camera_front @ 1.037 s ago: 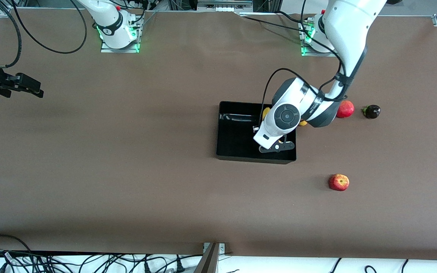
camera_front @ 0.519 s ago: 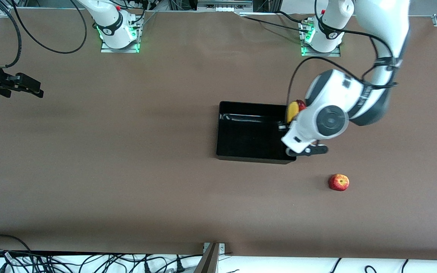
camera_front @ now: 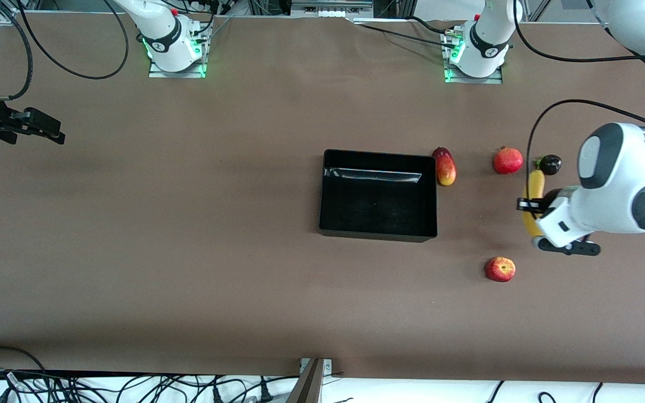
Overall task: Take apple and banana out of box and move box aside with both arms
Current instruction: 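Place the banana beside the apple while the right gripper grips the box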
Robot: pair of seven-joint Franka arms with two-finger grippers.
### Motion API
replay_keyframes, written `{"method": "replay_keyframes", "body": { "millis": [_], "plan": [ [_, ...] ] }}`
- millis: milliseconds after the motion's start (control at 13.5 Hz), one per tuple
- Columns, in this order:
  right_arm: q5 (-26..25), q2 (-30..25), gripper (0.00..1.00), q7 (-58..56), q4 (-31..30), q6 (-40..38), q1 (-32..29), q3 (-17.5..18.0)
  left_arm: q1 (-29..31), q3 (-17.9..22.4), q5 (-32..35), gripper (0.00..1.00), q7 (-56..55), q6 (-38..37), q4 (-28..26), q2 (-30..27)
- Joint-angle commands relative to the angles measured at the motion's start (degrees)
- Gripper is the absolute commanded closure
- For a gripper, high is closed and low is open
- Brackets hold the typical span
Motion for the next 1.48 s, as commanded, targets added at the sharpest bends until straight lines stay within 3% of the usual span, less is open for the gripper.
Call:
{"method": "replay_keyframes", "body": {
  "millis": [0,148,370,593,815,1037,1259,1407],
  "plan": [
    [0.8,1.3,0.00,0.4,0.5,-2.2,0.4,0.6,1.5,-0.3,4.7,1.00,4.1,1.4,6.2,6.0],
    [0.7,1.6,0.00,0.6,0.6,-1.3,2.2,1.0,2.7,-0.5,8.2,1.00,6.3,4.1,9.5,10.1],
    [0.8,7.4,0.00,0.5,1.3,3.8,8.5,1.8,4.0,-0.3,9.6,1.00,10.2,12.0,9.7,14.0],
    [6.0,12.9,0.00,7.1,3.7,4.6,13.9,2.0,4.4,-0.3,11.9,1.00,10.5,15.7,9.6,17.1],
    [12.5,22.9,0.00,18.0,8.7,16.1,20.5,2.0,4.5,-0.1,12.6,1.00,10.3,23.0,9.4,22.1],
    [11.6,30.2,0.00,30.6,9.5,28.3,28.9,1.9,4.5,0.8,14.3,1.00,10.0,28.2,9.1,25.2],
    [11.6,36.0,0.00,32.6,9.5,40.4,34.0,1.9,4.5,1.6,14.8,1.00,9.7,29.7,9.0,26.0],
    [11.5,36.7,0.00,37.9,9.5,42.4,36.6,1.9,4.5,1.6,14.8,0.80,10.1,29.7,9.1,25.9]
  ]
}}
